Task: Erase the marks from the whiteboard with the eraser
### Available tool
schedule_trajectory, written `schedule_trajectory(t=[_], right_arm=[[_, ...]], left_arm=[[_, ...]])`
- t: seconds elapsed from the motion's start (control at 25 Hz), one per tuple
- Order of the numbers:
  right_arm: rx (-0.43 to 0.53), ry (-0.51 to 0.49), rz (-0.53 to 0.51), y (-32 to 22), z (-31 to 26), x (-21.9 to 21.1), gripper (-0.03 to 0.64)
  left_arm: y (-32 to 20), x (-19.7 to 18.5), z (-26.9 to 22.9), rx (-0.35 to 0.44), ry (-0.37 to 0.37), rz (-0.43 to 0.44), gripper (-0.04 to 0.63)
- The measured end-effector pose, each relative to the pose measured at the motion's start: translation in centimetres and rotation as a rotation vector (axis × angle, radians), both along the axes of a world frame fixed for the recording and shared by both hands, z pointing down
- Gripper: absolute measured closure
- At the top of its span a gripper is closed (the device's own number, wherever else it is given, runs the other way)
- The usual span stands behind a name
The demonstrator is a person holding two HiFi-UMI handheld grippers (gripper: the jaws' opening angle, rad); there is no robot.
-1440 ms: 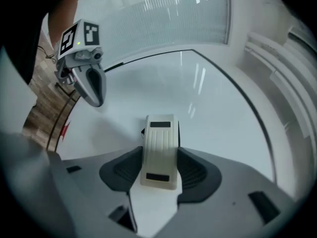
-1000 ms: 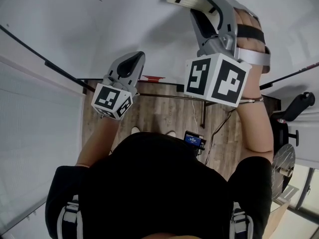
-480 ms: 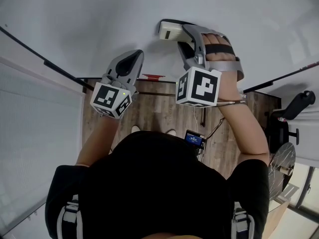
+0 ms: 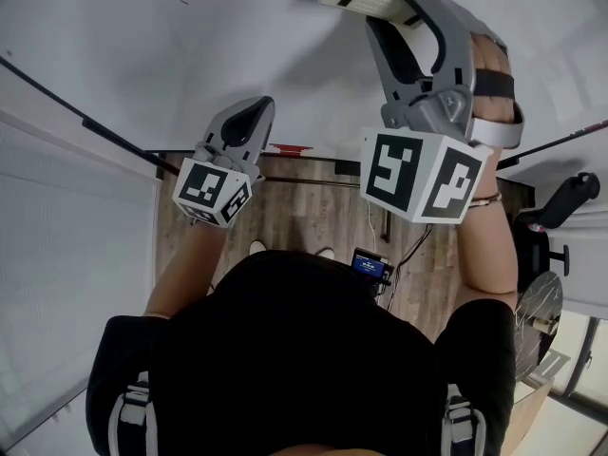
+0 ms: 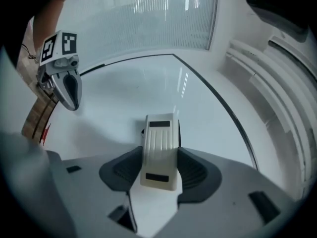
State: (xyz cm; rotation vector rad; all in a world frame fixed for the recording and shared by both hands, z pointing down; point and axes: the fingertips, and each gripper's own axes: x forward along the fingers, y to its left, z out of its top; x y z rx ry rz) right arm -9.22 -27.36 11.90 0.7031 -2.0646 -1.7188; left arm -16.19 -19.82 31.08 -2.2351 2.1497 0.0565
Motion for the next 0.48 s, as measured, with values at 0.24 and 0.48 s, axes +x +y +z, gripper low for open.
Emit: schedule_trajectory(t=[0.24,0.48], right_arm=[[-0.070,0.121,0.037,-0.8,4.3,-1.3,0.396],[-0.230,0.349,0.018,0.1,13.9,-2.3,0.396]], left_arm=[[0.5,-0.7,-0.1,0.000,-0.001,-0.017,0.589],[1.1,-0.9,0.1,-0.007,0.002,-0.025,0.589]])
